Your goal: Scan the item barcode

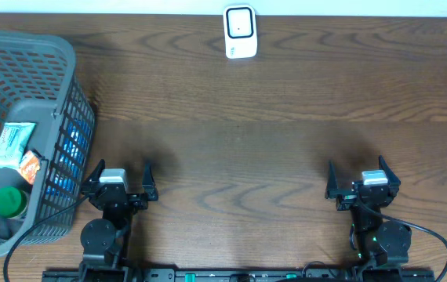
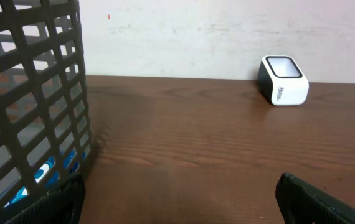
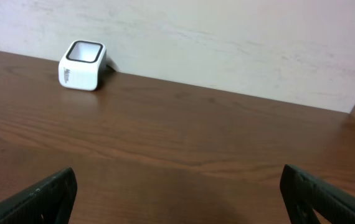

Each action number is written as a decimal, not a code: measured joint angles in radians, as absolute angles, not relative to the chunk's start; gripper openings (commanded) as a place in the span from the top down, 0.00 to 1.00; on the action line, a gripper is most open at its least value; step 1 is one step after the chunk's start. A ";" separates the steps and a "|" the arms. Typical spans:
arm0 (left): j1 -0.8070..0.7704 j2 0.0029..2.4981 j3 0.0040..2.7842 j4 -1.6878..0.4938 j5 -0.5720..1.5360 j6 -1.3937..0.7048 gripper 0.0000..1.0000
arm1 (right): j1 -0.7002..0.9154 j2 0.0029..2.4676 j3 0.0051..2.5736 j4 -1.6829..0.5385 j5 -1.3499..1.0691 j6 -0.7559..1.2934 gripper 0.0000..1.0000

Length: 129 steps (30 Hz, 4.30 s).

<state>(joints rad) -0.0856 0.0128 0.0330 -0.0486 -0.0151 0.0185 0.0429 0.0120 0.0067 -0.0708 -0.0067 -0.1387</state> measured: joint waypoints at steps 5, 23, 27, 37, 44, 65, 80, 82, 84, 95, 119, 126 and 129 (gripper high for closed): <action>-0.086 0.013 0.033 -0.049 -0.015 0.019 0.02 | 0.043 0.012 0.007 -0.071 -0.007 -0.139 0.01; -0.086 0.013 0.037 -0.054 -0.001 -0.050 0.02 | 0.043 0.012 0.007 -0.071 -0.007 -0.139 0.01; -0.086 0.024 0.072 -0.111 0.056 -0.064 0.02 | 0.043 0.012 0.007 -0.071 -0.007 -0.139 0.01; -0.086 0.233 0.356 -0.341 0.133 -0.080 0.02 | 0.043 0.012 0.007 -0.071 -0.006 -0.139 0.01; -0.085 0.422 0.593 -0.571 0.294 -0.092 0.02 | 0.043 0.012 0.007 -0.071 -0.006 -0.139 0.01; -0.085 0.900 1.293 -1.040 0.262 -0.124 0.02 | 0.043 0.012 0.007 -0.072 -0.005 -0.139 0.01; 0.293 1.250 1.818 -1.363 -0.105 -0.372 0.02 | 0.043 0.012 0.007 -0.071 -0.004 -0.139 0.01; 0.381 1.251 1.818 -1.375 -0.112 -0.393 0.02 | 0.043 0.012 0.007 -0.071 -0.004 -0.139 0.01; 0.469 1.250 1.818 -1.391 -0.119 -0.417 0.02 | 0.043 0.012 0.007 -0.071 -0.003 -0.139 0.01; 0.701 1.245 1.567 -1.329 -0.134 -0.468 0.02 | 0.043 0.012 0.007 -0.071 -0.003 -0.139 0.01; 0.760 1.439 1.313 -1.092 -0.194 -0.450 0.02 | 0.043 0.012 0.007 -0.071 -0.004 -0.139 0.01; 0.842 1.553 1.313 -1.080 -0.194 -0.465 0.02 | 0.043 0.012 0.007 -0.071 -0.004 -0.139 0.01; 0.855 1.584 1.313 -1.066 -0.190 -0.468 0.02 | 0.043 0.012 0.007 -0.071 -0.004 -0.139 0.01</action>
